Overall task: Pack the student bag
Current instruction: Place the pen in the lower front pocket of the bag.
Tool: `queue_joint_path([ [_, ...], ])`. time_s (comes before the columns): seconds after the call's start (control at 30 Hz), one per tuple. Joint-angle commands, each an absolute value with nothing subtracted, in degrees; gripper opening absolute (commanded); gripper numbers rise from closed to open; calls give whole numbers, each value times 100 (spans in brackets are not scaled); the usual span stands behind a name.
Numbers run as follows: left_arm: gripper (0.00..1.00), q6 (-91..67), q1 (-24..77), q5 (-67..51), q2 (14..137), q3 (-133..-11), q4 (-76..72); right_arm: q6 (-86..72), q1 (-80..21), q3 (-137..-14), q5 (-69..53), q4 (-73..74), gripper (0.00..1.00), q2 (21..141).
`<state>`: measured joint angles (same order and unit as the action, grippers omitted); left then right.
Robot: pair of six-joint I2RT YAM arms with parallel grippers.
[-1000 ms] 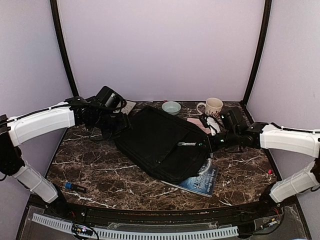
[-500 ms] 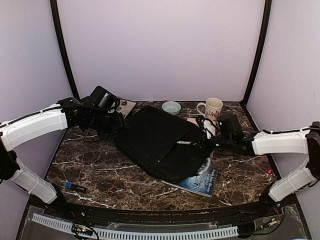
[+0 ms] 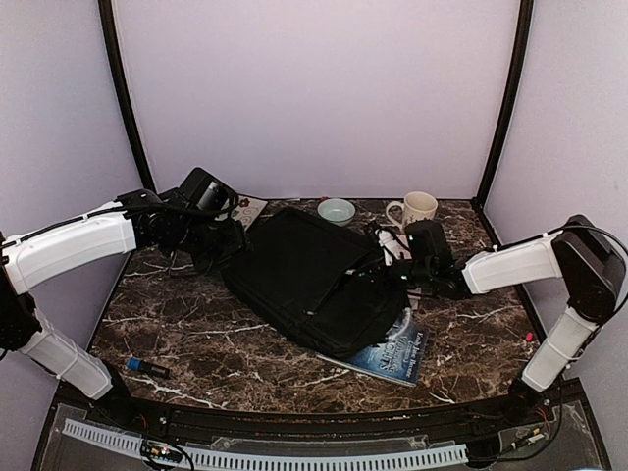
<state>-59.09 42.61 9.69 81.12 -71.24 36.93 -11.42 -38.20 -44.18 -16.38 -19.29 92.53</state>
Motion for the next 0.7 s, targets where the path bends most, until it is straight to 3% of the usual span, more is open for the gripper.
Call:
queue_joint_path([
  [0.0, 64, -5840, 4283, 1116, 7994, -7189, 3784, -1136, -3790, -4863, -1876, -2462, 2, 9600],
  [0.27, 64, -5744, 4280, 1212, 8004, -7268, 3794, -1359, -3788, -5203, -2070, -2653, 9, 10049],
  [0.43, 64, -5539, 4281, 1261, 8189, -7547, 3876, -1406, -3788, -5424, -2253, -2615, 33, 10224],
  [0.67, 64, -5281, 4274, 1432, 8581, -8050, 4217, -1200, -3790, -5458, -2182, -2060, 48, 9885],
])
